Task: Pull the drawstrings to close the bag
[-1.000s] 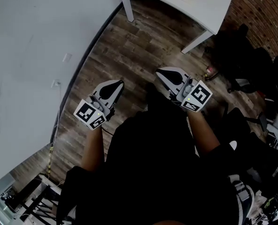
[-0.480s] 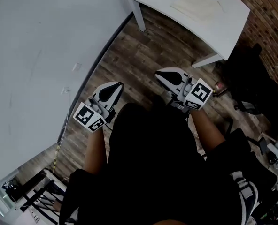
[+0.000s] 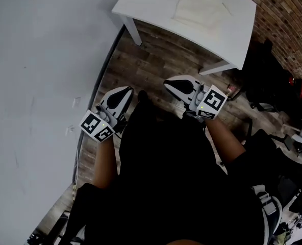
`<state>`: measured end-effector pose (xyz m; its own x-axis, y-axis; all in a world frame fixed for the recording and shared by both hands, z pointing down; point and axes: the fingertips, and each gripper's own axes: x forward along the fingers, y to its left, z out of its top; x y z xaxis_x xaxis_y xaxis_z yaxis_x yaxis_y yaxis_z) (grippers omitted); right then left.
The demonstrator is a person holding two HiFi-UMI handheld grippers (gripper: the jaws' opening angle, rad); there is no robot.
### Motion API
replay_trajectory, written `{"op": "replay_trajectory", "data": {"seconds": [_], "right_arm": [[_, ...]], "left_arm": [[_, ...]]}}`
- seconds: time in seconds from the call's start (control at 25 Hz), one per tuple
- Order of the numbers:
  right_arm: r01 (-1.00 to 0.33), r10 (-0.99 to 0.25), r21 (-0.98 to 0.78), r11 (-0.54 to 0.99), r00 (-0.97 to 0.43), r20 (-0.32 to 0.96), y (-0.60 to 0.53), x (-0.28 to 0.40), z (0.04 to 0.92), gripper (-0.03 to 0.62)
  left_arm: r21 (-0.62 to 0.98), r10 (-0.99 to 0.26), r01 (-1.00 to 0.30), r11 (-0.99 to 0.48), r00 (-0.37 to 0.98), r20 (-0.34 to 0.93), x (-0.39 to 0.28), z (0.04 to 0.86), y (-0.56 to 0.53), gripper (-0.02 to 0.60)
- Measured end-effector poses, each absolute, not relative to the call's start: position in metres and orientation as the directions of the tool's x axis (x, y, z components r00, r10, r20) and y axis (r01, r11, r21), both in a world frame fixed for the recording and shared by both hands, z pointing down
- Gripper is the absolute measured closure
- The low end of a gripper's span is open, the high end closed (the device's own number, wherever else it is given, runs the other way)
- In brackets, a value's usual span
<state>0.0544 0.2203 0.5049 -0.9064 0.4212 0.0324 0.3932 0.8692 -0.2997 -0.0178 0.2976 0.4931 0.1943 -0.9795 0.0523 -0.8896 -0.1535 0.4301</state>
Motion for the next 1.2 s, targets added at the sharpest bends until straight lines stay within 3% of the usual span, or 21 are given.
{"op": "replay_trajectory", "data": {"seconds": [0.24,0.56,0.84,1.2], "right_arm": [[0.312,0.337,-0.254,0.915,-0.940,0.059,0.211,-0.023,0.487,0.586],[0.107,0.126,-0.153,0.982,-0.985,0.120,0.163,-0.049,0.488,0.586],[-0.067,-0.043,-0.183,0.981,-0.990,0.133,0.101,-0.025,0.502,0.586],[-0.121,-0.107,-0.245,0.962,-0.992,0.067,-0.046,-0.010,0.518,0.586]], "left_arm": [[0.459,-0.950,-0.841,-0.286,0.311,-0.022,-0.097,0.482,0.261,0.565],[0.362,-0.894,-0.853,-0.376,0.437,0.103,-0.154,0.513,0.188,0.565],[0.380,-0.833,-0.801,-0.463,0.540,0.124,-0.148,0.533,0.111,0.565],[0.355,-0.799,-0.813,-0.462,0.555,0.232,-0.131,0.547,-0.018,0.565]]}}
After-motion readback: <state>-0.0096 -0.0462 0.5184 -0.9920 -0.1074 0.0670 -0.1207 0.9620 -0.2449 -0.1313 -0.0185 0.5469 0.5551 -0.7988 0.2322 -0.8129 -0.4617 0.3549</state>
